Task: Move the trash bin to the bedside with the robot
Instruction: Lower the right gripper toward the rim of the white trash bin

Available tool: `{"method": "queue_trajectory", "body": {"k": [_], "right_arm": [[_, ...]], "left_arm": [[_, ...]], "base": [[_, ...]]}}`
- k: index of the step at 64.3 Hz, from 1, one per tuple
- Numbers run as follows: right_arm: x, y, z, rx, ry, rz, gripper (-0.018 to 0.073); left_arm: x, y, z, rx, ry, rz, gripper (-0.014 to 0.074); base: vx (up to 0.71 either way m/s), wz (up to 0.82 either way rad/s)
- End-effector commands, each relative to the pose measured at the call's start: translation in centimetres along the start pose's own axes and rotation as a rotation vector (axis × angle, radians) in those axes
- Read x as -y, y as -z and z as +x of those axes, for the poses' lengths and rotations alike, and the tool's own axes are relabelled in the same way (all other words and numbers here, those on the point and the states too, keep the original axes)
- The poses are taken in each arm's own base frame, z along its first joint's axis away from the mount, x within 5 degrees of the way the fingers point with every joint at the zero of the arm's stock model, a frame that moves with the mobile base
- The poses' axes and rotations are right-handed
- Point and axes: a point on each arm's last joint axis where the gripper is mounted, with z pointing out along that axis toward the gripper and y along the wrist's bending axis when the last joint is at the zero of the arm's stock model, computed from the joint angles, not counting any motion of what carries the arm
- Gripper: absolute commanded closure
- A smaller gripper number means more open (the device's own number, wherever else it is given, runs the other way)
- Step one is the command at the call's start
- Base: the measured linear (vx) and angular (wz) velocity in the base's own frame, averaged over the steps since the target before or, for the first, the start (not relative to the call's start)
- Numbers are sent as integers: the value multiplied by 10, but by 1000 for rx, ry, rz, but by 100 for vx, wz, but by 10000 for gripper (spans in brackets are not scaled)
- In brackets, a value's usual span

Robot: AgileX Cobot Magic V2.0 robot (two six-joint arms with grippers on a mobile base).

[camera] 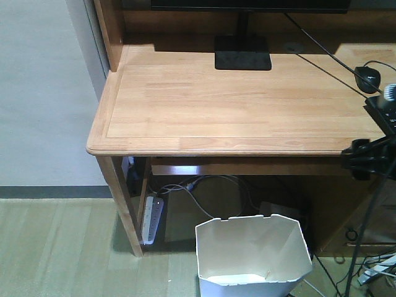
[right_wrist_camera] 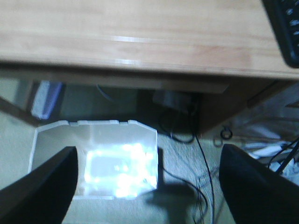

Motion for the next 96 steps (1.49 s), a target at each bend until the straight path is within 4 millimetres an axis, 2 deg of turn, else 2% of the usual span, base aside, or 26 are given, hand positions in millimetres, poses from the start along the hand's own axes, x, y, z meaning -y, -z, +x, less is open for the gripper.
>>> {"method": "queue_trajectory", "body": {"k": [1,14,20,27,32,46,60,71,96], "right_arm": [[1,-17,-14,16,54,6,-17],[0,-68,-10,-82,66,-5,-17],[9,-92,-3,-136,14,1,-17],[29,-115,10,-216,-82,14,-17],[38,-128,19,-266,-47,2,-17],[47,-172,38,-346,28,-41,-17],[52,-223,42,-404,148,-78,-17],[57,-261,54,-454,167,-94,-17],[57,-326,92,-537,171,-111,-17]], "left_arm": [[-2,0,1,54,13,-12,602],[-2,0,1,54,13,-12,602],[-2,0,1,54,13,-12,602],[-2,0,1,54,13,-12,602],[-2,0,1,54,13,-12,602],[-2,0,1,54,13,-12,602],[-2,0,1,54,13,-12,602],[-2,0,1,54,13,-12,602],[-2,0,1,54,13,-12,602]], "base": [[0,0],[0,0],[0,0],[0,0],[0,0],[0,0],[0,0],[0,0],[0,0]]}}
